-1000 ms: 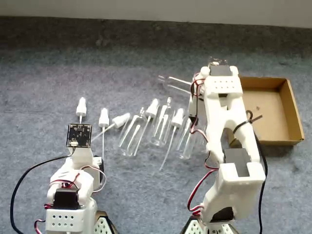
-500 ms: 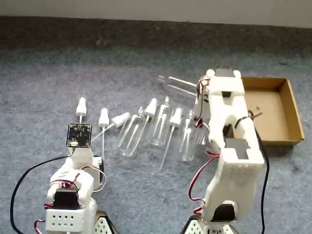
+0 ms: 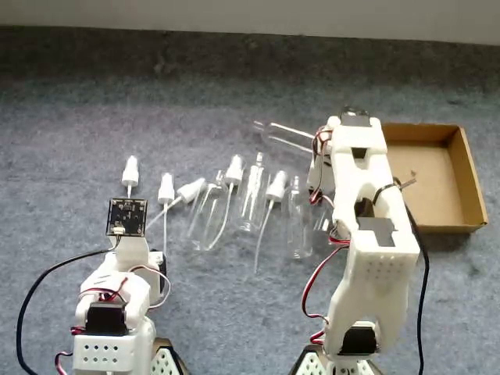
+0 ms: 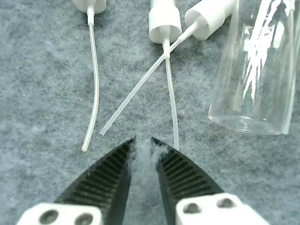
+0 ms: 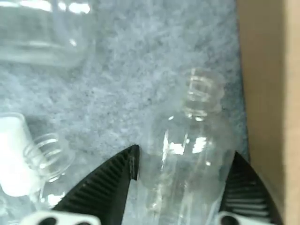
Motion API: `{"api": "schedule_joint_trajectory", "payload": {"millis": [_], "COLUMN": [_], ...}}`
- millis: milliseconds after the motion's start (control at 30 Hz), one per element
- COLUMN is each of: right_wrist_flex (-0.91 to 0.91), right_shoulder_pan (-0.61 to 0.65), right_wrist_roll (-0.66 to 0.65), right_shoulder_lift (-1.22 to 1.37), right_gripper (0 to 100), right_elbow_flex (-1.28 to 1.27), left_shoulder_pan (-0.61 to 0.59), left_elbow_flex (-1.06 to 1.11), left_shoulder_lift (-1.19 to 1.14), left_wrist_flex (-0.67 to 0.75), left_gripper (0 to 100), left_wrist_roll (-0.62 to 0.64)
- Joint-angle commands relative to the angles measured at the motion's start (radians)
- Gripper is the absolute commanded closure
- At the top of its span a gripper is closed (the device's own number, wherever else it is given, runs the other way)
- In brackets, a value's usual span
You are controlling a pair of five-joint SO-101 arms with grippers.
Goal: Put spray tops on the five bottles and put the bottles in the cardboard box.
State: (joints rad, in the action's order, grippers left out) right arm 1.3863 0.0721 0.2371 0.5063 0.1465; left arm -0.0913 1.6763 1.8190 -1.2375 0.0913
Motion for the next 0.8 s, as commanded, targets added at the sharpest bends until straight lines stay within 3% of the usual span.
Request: {"api": "schedule_joint_trajectory", "payload": {"millis": [0, 167, 267, 467, 600, 767], "right_wrist_flex": [-0.012, -0.007, -0.004, -0.002, -0.002, -0.004], "right_shoulder_pan": [-0.002, 0.001, -0.005, -0.004, -0.005, -0.004], "right_wrist_roll": [-0.015, -0.207, -0.284, -0.566, -0.582, -0.583], "right_shoulder_lift": [-0.019, -0.019, -0.019, -0.021, -0.022, -0.019], "right_gripper": [78.5, 84.2, 84.3, 84.3, 83.0, 73.5], "right_elbow_flex": [0.058, 0.056, 0.056, 0.056, 0.056, 0.056], "left_shoulder_pan": [0.010, 0.010, 0.010, 0.010, 0.010, 0.010], "left_elbow_flex": [0.019, 0.019, 0.019, 0.019, 0.019, 0.019], "left_shoulder_lift": [0.005, 0.005, 0.005, 0.005, 0.005, 0.005], "left_wrist_flex": [0.002, 0.002, 0.002, 0.002, 0.002, 0.003], "left_gripper": [99, 99, 99, 99, 99, 99], "left_wrist_roll": [-0.008, -0.008, -0.008, -0.008, -0.008, -0.008]}}
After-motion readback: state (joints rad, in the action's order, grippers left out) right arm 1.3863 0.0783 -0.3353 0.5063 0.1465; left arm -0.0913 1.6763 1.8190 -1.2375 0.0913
